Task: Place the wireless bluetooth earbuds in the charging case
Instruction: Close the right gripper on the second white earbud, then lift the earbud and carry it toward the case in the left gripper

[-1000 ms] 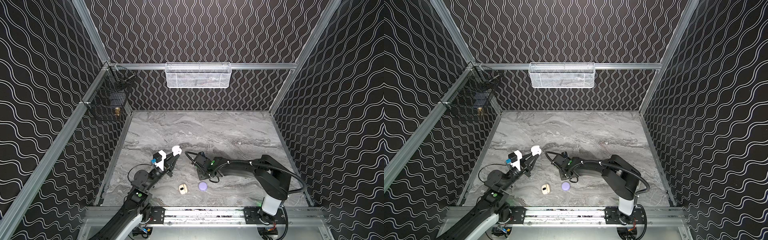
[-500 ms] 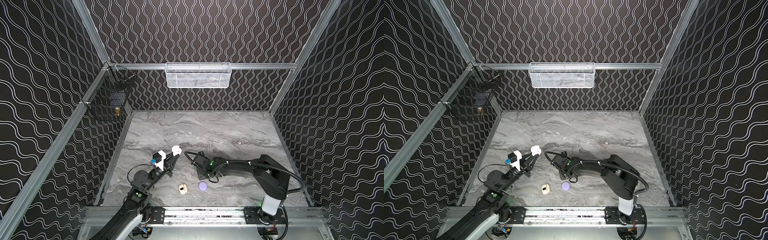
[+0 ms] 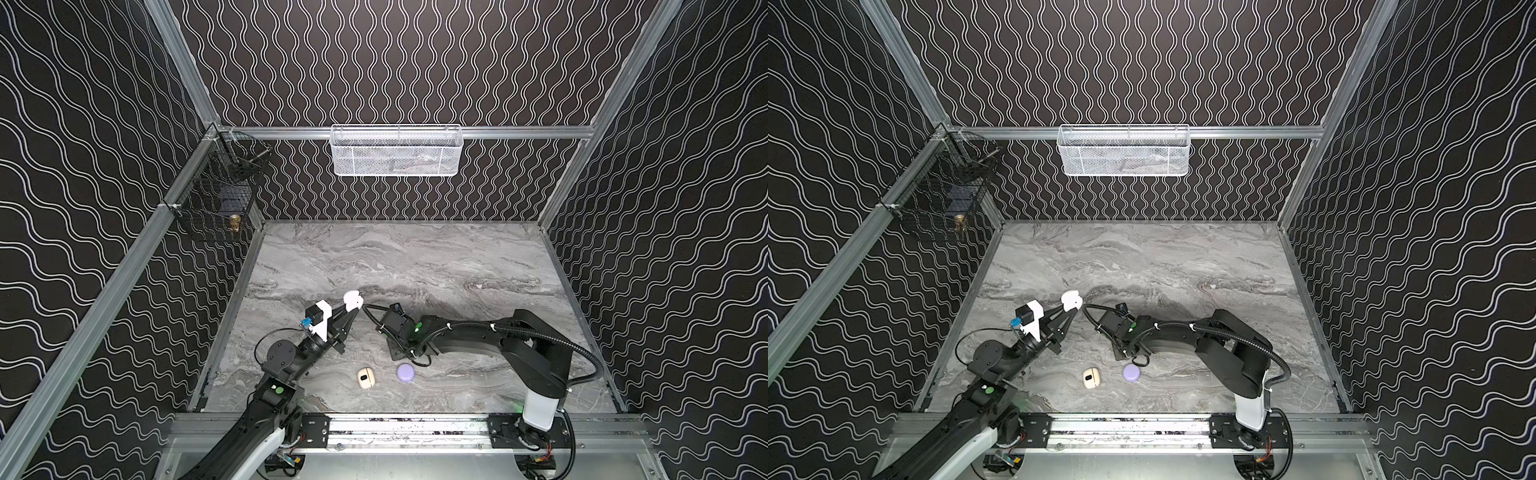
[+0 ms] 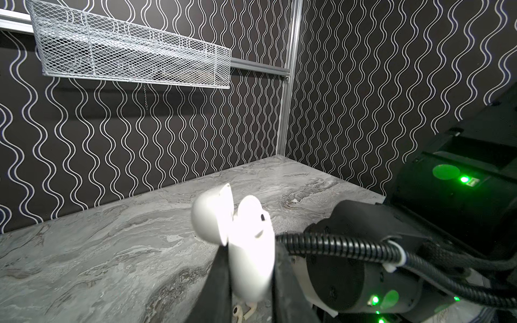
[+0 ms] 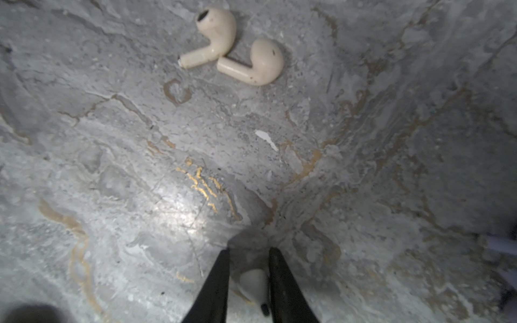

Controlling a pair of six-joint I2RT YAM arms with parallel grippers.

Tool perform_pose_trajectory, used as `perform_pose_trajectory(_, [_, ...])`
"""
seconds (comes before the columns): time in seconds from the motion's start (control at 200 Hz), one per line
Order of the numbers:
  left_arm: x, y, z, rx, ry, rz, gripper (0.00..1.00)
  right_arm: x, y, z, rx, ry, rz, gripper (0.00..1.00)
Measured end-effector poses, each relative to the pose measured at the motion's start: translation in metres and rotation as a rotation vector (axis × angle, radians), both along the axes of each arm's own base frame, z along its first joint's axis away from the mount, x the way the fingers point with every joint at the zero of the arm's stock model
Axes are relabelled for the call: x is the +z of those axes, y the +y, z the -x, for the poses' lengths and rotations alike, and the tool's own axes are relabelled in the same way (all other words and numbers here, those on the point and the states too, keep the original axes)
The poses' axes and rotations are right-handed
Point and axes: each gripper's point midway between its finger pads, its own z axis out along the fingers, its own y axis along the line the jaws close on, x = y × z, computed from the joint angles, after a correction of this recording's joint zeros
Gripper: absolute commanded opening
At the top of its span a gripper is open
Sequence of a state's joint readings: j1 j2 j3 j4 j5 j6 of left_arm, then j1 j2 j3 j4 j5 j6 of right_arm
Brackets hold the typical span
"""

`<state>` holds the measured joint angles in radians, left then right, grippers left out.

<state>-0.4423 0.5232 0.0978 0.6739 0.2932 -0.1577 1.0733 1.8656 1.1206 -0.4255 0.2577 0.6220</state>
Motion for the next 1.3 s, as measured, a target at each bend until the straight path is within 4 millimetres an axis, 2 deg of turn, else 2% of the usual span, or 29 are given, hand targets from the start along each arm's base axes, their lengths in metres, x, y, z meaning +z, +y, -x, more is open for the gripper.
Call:
perform_pose_trajectory(0.3, [0.000,0.000,0.000,0.000,0.001,-0.001,0.00,0.001,-0.007,0.006,-0.008,0.004,0.010,0.30])
perform_pose_trajectory(0.586, [0.002,0.001,0.001,0.000,-0.007,0.003,0.00,0.000,-0.009,0.008,-0.004,0.007,0.018,0.19])
perform_pose_trajectory(0.886, [0.001,0.000,0.001,0.000,-0.004,0.002,0.00,0.004,-0.009,0.009,-0.004,0.004,0.008,0.14])
perform_pose_trajectory(0.981, [-0.001,0.000,0.002,-0.006,-0.004,0.001,0.00,0.022,-0.008,0.006,-0.011,-0.024,-0.025,0.14])
perform_pose_trajectory(1.106, [0.001,-0.003,0.006,-0.029,-0.024,0.006,0.00,0.061,-0.004,-0.002,-0.025,-0.092,-0.094,0.14])
perform_pose_trajectory(1.171, [0.000,-0.003,0.006,-0.034,-0.029,0.007,0.00,0.089,-0.001,-0.006,-0.033,-0.143,-0.142,0.13])
perform_pose_trajectory(1.301, [0.003,-0.008,0.011,-0.069,-0.055,0.012,0.00,0.162,0.007,-0.004,-0.027,-0.266,-0.278,0.13])
